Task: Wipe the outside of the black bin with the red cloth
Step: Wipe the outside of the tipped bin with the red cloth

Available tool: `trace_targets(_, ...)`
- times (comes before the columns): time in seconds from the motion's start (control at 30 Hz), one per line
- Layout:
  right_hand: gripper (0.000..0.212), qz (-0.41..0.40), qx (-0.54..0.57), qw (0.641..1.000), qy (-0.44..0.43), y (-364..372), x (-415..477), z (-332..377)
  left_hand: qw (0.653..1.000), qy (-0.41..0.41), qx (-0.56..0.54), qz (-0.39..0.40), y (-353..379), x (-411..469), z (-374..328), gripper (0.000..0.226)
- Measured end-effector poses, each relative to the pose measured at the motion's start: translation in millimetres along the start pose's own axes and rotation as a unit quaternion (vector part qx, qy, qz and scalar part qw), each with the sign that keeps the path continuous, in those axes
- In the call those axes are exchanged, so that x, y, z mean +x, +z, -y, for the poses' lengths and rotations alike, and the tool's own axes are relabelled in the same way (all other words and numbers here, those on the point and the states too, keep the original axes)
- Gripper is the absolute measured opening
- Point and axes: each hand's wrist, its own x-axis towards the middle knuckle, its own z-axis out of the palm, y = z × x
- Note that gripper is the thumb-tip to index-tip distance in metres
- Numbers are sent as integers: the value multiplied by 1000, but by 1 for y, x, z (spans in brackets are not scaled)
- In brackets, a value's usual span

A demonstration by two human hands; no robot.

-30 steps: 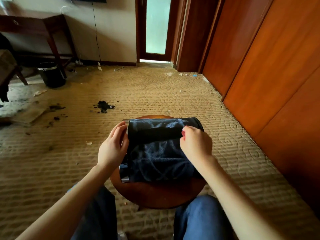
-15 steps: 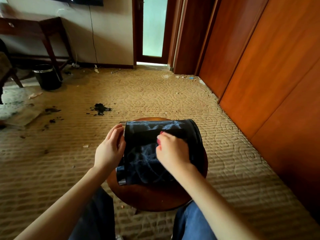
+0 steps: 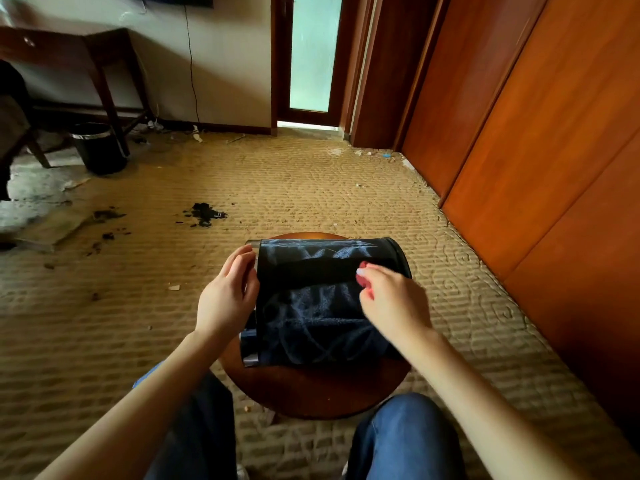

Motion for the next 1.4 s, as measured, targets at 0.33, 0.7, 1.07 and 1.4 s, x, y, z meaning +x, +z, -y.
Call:
trace_targets(0.33,39,18,-95,995,9,-7,-4,-32,1000,3,5,5,0,4,4,33)
trace_targets(0.7,31,29,-16,999,9,-7,10,-23,1000,-14,-5,-8,3,11,1,32)
trace_targets(1.07,30,70,-4,996,58,-12,49,-13,1000,2,19,10,0,9,1,43)
trace_targets(1.4,35,42,11,996,84,-11,49,-29,999,13,19,29,-6,-1,-1,50)
